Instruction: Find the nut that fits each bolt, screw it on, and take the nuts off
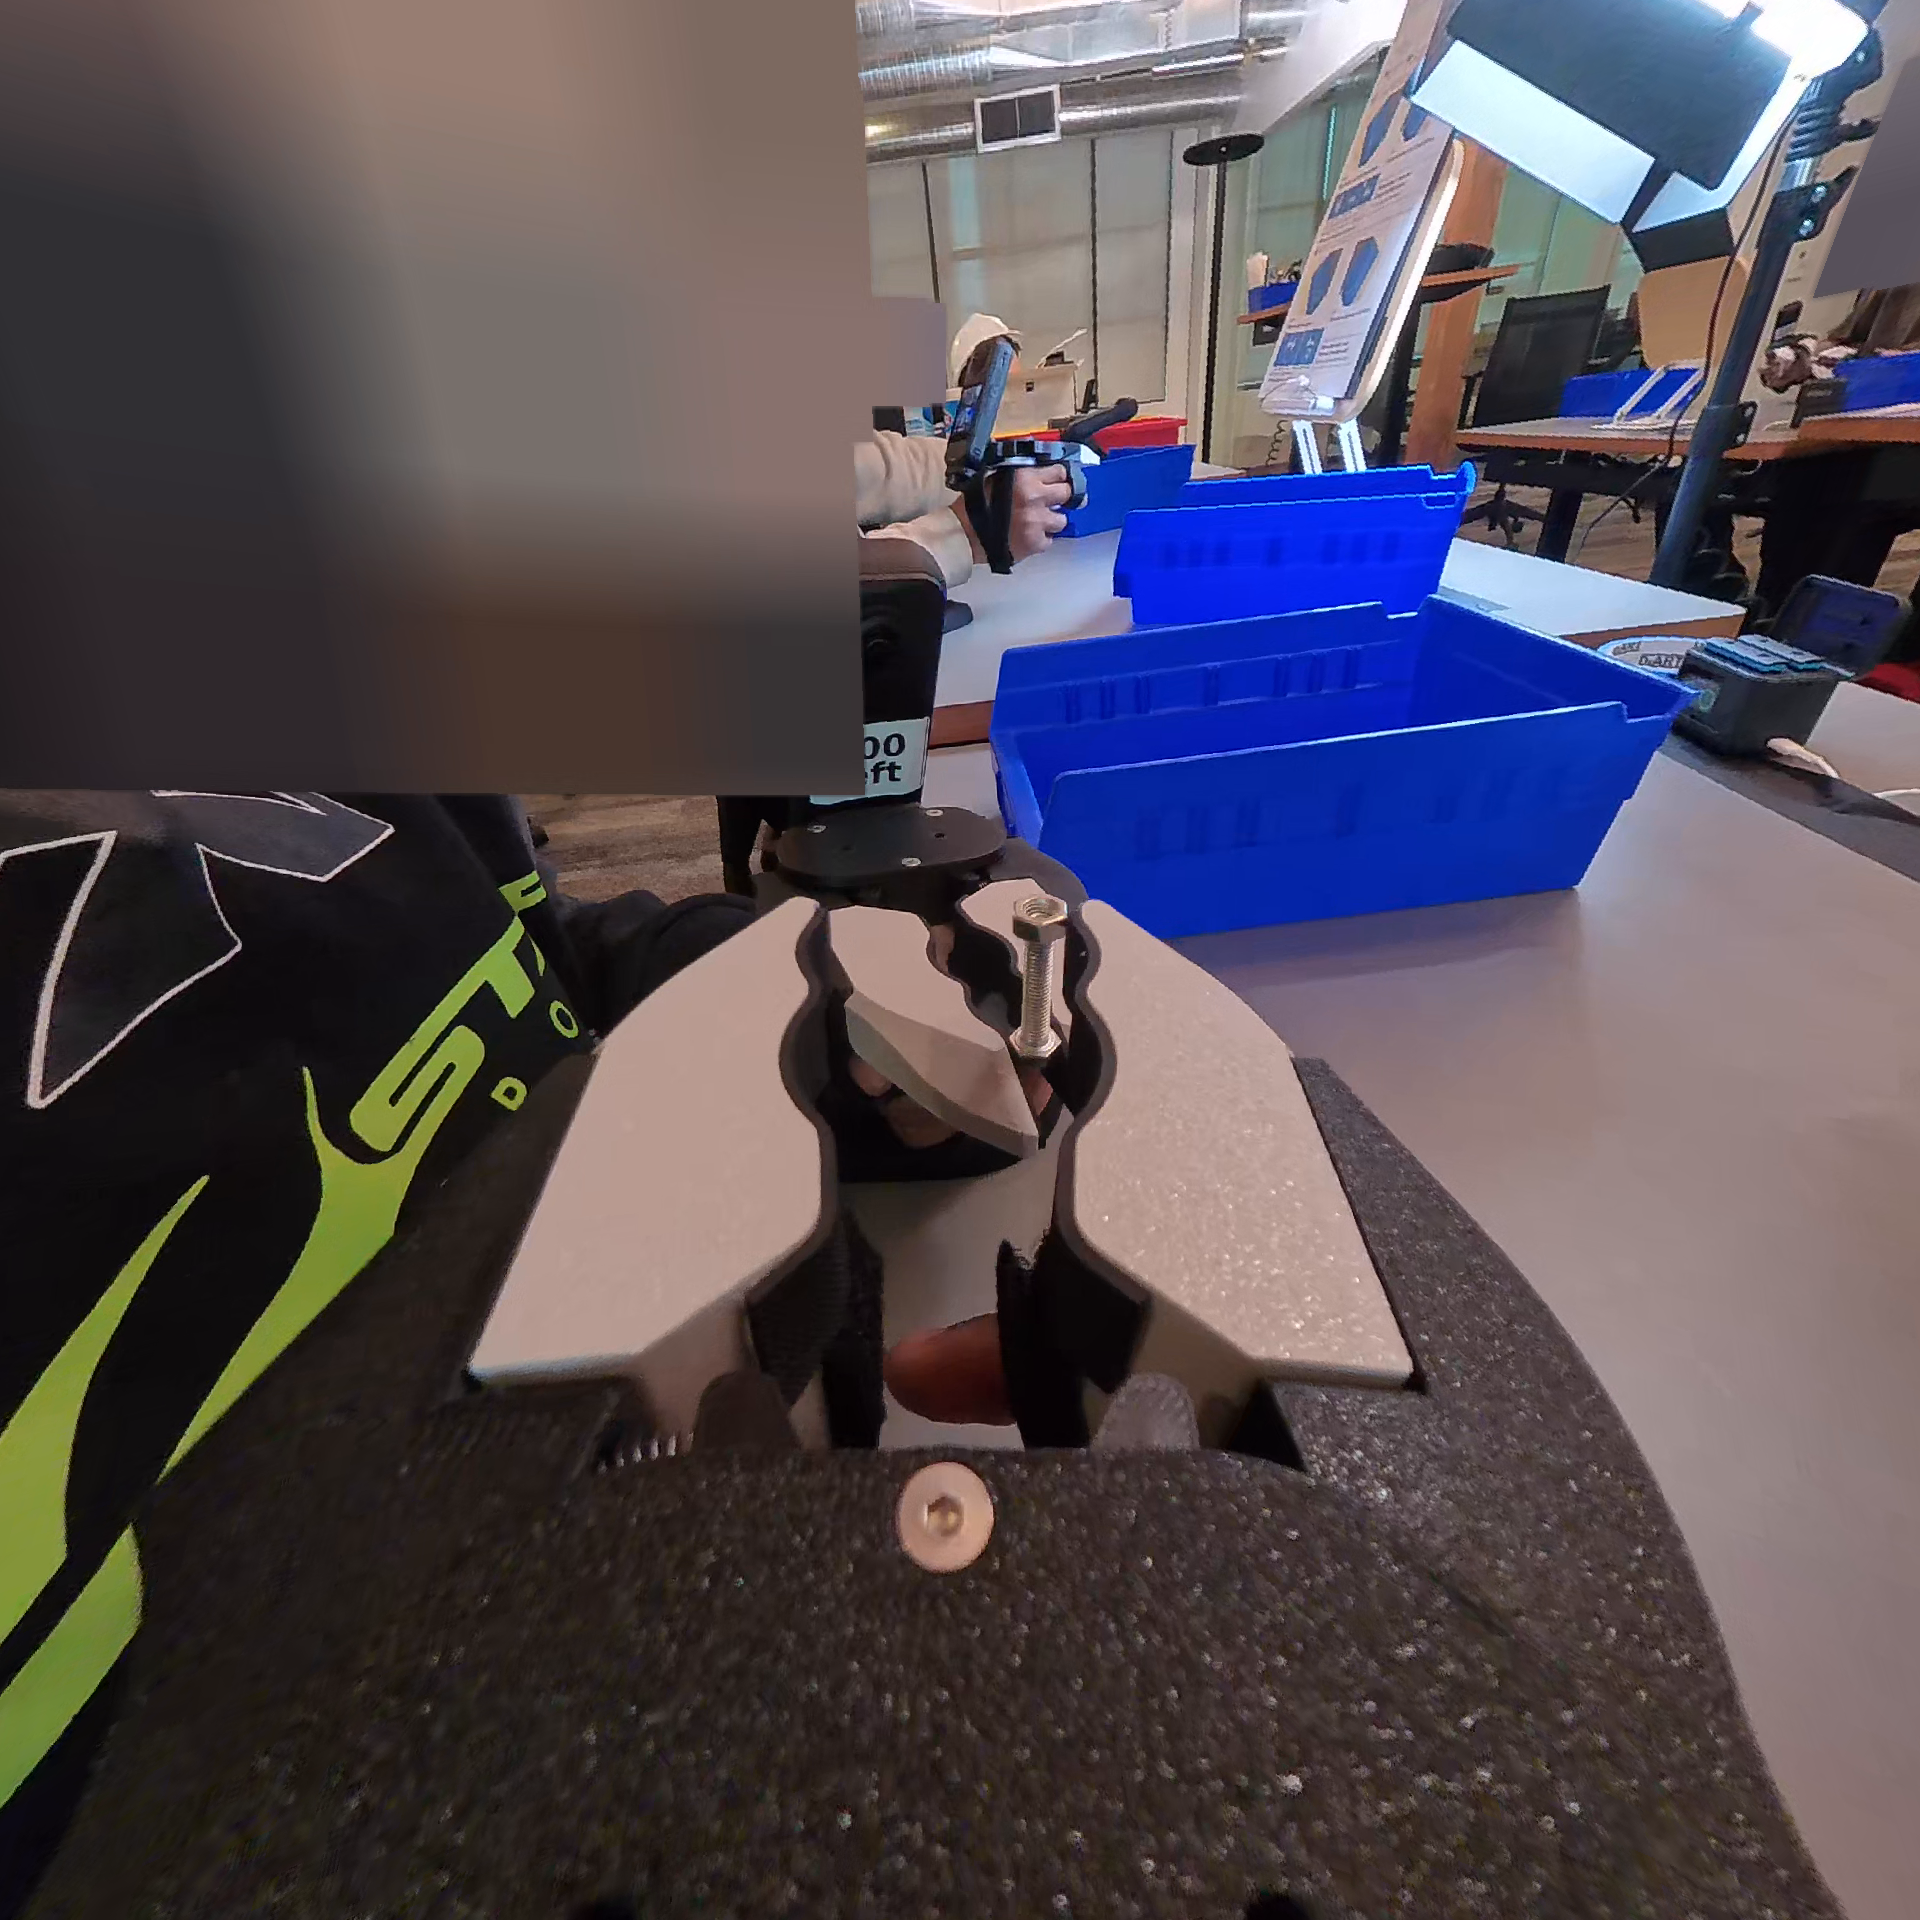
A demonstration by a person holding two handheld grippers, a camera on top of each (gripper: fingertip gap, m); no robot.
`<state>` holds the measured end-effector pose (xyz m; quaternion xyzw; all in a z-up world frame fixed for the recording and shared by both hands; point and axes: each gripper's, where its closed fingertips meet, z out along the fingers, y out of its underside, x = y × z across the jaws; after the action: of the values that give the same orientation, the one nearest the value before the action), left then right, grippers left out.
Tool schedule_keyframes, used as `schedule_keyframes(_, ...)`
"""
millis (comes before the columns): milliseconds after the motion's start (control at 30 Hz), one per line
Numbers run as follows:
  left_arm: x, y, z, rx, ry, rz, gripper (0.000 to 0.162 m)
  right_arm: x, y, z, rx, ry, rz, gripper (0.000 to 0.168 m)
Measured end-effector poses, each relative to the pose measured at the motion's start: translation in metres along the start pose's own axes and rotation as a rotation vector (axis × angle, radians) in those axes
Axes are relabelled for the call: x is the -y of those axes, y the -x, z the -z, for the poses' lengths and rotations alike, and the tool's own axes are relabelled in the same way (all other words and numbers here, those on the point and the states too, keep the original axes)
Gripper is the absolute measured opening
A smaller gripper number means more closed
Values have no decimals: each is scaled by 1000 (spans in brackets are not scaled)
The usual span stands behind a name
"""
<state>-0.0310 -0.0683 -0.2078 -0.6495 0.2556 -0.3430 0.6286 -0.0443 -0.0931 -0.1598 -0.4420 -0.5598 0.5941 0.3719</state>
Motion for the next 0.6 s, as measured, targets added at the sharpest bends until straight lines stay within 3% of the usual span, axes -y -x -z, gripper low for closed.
schedule_keyframes(133,0,0,0,-1,-1,2,10,1,-1,3,-12,-9,6,38)
schedule_keyframes(400,0,0,0,0,0,1,10,0,0,-3,-4,-1,10,46)
schedule_keyframes(600,0,1,0,1,0,4,10,1,5,5,3,-20,17,27)
